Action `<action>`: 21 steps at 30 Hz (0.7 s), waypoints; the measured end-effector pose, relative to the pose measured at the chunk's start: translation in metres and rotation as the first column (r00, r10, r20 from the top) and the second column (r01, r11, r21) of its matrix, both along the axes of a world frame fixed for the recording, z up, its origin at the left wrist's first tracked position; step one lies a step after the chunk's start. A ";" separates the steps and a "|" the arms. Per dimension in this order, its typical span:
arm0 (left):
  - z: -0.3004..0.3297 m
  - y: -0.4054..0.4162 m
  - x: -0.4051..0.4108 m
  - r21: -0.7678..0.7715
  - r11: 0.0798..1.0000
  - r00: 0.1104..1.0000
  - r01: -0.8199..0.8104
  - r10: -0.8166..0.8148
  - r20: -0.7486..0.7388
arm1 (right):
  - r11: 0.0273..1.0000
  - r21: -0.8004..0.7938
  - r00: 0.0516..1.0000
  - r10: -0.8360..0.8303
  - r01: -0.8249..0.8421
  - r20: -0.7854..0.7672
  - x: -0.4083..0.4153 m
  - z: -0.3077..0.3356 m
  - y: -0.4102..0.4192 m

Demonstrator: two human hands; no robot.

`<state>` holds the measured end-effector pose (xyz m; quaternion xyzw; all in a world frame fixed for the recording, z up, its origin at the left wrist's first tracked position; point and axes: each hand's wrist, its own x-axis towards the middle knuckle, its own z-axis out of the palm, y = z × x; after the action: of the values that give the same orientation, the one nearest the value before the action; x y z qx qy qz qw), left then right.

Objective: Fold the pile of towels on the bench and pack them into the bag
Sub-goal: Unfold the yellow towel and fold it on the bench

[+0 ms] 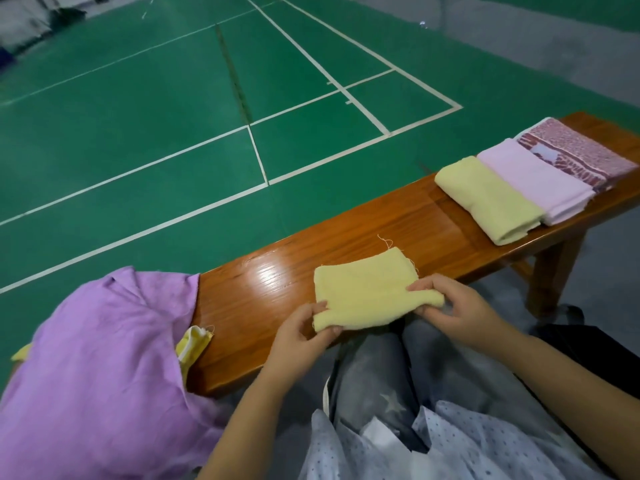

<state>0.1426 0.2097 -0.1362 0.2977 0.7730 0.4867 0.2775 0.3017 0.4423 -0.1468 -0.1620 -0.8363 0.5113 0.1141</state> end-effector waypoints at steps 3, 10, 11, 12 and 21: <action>0.012 0.011 -0.008 -0.034 0.998 0.998 -0.052 0.053 0.032 | 0.999 -0.026 0.999 -0.038 0.039 0.011 -0.013 0.010 0.005; 0.004 0.061 -0.038 -0.322 0.927 0.967 -0.191 0.121 -0.225 | 0.968 0.069 0.952 -0.248 0.239 0.180 -0.063 0.002 0.020; 0.001 0.067 -0.043 -0.355 0.913 0.961 -0.204 0.118 -0.248 | 0.962 0.087 0.940 -0.271 0.259 0.206 -0.068 -0.001 0.022; -0.002 0.072 -0.046 -0.382 0.899 0.957 -0.215 0.116 -0.265 | 0.957 0.101 0.930 -0.289 0.273 0.229 -0.072 -0.003 0.022; -0.016 0.083 -0.051 -0.409 0.826 0.900 -0.389 0.246 -0.359 | 0.896 0.196 0.849 -0.442 0.399 0.289 -0.085 -0.011 0.022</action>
<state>0.0915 0.2924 -0.1526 0.1553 0.9387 0.2747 0.1388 0.2165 0.4646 -0.1576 -0.4159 -0.8187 0.3847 0.0937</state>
